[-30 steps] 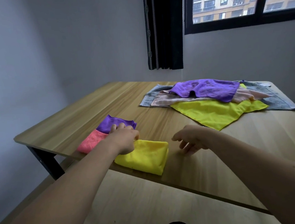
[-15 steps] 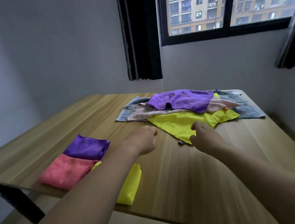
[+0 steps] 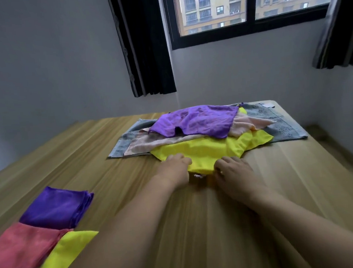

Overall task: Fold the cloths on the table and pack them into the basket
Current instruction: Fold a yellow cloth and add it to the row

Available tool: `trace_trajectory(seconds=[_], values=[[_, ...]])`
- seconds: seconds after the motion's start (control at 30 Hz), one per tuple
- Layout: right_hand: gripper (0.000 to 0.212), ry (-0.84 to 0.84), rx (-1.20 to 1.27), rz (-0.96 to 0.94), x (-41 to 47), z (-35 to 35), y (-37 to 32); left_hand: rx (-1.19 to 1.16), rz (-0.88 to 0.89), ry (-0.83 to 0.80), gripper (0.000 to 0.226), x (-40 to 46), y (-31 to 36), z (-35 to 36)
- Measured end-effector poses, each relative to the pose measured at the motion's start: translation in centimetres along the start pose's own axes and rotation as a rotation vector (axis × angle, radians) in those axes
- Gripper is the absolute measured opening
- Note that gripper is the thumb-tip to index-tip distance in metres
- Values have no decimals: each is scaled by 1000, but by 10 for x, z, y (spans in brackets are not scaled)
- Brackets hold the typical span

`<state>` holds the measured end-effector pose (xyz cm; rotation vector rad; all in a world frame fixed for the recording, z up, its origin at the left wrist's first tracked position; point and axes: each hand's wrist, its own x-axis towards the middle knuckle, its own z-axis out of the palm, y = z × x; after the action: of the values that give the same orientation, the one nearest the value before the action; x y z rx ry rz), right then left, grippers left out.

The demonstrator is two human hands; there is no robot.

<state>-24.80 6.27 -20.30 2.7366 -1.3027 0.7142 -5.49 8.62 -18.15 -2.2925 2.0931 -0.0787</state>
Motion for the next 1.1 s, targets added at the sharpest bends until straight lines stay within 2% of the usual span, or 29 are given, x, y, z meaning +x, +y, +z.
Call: trace_trajectory(seconds=[0.1,0.17,0.33,0.47,0.5,0.53,0.57,0.63,0.7,0.77,0.8,0.83,0.9,0.93,1.0,1.03,1.07,1.1], values=[[14,157,400,158,18,-19,-1,61,-65,67,40,10,-5,-9],[13,206,579,189,34,-37,-7,-45,-126,150,35,14,-14,-22],[11,364,770,181,80,-102,-28,-571,-318,432,13,20,-36,-87],[13,449,904,188,114,-159,-49,-697,-258,742,13,9,-35,-152],[14,479,947,213,120,-173,-53,-709,-232,765,13,5,-35,-161],[15,511,1006,249,124,-187,-57,-702,-203,745,13,0,-36,-168],[16,540,1080,294,126,-201,-61,-674,-198,652,13,-6,-37,-173],[20,569,1237,384,125,-224,-69,-639,-238,381,15,-21,-39,-175],[21,566,1319,441,118,-239,-76,-708,-269,104,37,-38,-36,-171],[17,551,1341,442,110,-248,-83,-783,-248,-35,61,-54,-28,-171],[14,544,1345,432,106,-251,-87,-796,-221,-53,69,-59,-24,-170],[14,530,1347,421,101,-256,-92,-798,-178,-46,66,-66,-16,-170],[20,514,1343,410,94,-266,-98,-741,-136,-57,46,-82,4,-165],[22,507,1342,408,91,-271,-101,-723,-122,-84,53,-91,13,-161],[24,497,1342,399,84,-281,-106,-665,-87,-149,102,-100,30,-144],[24,494,1333,394,79,-287,-108,-616,-89,-129,117,-106,40,-138],[24,500,1324,389,77,-290,-109,-574,-86,-100,120,-118,49,-137],[22,509,1311,384,73,-294,-110,-600,-83,-61,113,-125,59,-134]])
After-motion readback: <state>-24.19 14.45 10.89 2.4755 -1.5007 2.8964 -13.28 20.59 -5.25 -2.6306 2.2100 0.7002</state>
